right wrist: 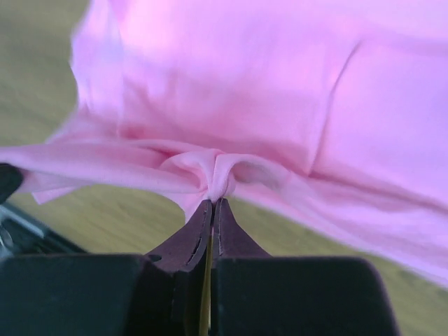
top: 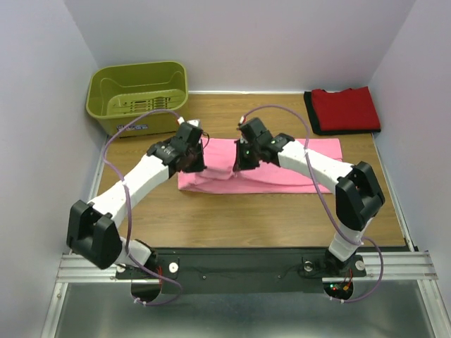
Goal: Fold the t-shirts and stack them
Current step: Fold the tshirt
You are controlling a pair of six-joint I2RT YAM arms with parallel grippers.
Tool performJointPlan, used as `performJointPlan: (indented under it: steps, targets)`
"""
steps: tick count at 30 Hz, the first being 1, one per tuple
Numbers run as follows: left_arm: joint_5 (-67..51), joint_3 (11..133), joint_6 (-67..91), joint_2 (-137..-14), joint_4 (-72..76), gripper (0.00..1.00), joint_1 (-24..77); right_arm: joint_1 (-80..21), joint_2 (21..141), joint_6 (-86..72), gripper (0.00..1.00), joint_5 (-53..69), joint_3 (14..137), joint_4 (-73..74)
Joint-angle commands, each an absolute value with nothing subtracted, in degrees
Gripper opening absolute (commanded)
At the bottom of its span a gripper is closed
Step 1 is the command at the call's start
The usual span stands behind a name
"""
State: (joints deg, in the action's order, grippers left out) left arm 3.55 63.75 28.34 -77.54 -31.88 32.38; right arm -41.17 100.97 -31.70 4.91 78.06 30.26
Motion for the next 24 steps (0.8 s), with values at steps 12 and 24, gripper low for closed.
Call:
performJointPlan:
  steps: [12, 24]
  targets:
    - [11.25, 83.40, 14.50, -96.84, -26.62, 0.00, 27.07, -32.87, 112.75, -29.18, 0.01, 2.64, 92.45, 29.44]
    - [10.02, 79.10, 17.58, -99.92, -22.15, 0.20, 25.49, -32.34, 116.81, -28.21, 0.19, -2.54, 95.97, 29.36]
